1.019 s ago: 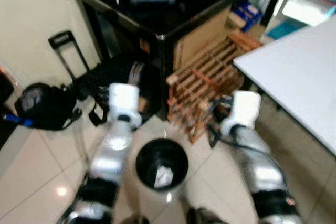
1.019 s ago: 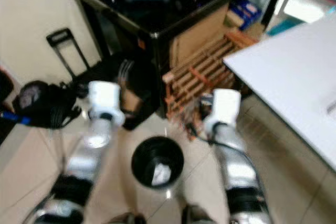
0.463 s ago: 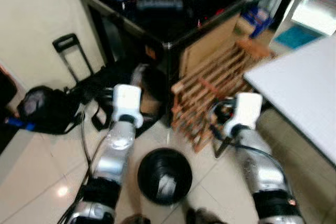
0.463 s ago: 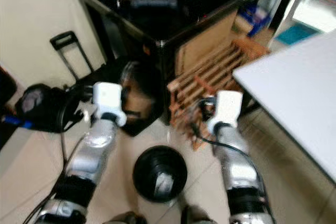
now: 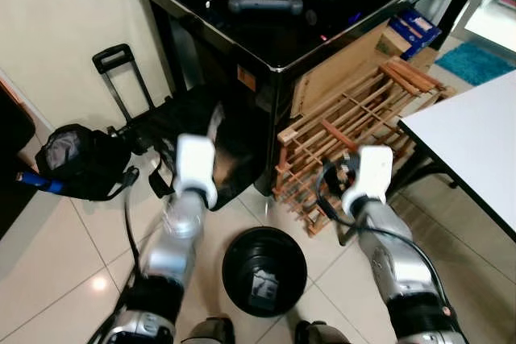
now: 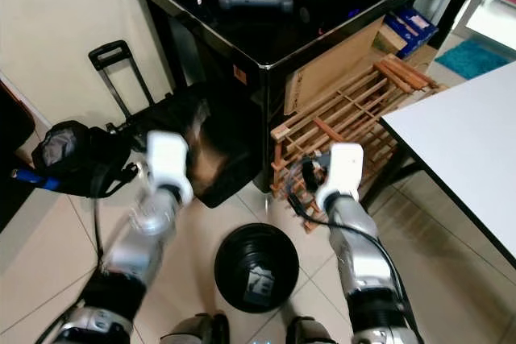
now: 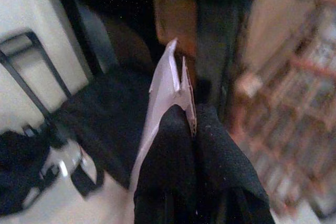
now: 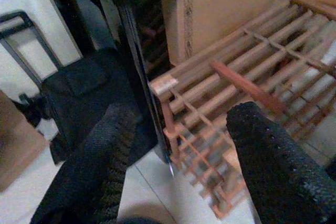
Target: Picking trash to rubbish bin
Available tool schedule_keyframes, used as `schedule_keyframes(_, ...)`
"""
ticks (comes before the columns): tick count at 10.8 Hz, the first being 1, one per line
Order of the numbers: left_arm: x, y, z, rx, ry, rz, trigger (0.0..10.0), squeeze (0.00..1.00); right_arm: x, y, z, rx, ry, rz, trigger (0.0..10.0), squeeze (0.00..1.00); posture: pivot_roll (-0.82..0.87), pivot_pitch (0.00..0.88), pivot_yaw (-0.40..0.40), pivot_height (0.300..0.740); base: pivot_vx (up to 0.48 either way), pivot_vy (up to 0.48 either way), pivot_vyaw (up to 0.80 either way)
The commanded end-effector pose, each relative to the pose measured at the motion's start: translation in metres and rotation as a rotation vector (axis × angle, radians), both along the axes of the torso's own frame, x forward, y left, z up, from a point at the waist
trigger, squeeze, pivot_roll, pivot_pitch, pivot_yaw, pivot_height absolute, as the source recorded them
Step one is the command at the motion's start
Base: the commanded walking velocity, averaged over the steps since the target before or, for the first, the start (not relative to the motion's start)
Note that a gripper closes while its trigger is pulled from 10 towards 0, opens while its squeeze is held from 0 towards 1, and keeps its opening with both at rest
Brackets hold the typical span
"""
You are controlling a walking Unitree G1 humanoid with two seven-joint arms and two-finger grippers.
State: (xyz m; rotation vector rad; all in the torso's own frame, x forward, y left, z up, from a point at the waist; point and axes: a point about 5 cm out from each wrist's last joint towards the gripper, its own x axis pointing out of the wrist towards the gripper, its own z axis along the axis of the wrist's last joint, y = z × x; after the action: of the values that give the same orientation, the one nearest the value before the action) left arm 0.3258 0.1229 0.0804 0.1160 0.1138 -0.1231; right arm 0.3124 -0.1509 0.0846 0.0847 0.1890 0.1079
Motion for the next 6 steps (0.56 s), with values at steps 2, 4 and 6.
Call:
schedule_keyframes(2,-0.010,-0.008,-0.030,0.111,0.107,-0.112,10.0,0.00,-0.016,0.000,-0.024,-0.039,0.115,0.121,10.0,0.00,-0.06,0.210,-0.005,0.740,0.000,0.000,0.00)
schedule_keyframes(4,-0.032,-0.026,-0.071,0.092,0.291,-0.164,10.0,0.00,-0.046,0.016,-0.039,-0.068,0.218,0.360,10.0,0.00,-0.08,0.255,-0.030,0.740,0.000,0.000,0.00)
schedule_keyframes(6,-0.039,-0.028,-0.083,0.089,0.344,-0.164,10.0,0.00,-0.057,0.026,-0.036,-0.052,0.228,0.455,10.0,0.00,-0.09,0.275,-0.038,0.740,0.000,0.000,0.00)
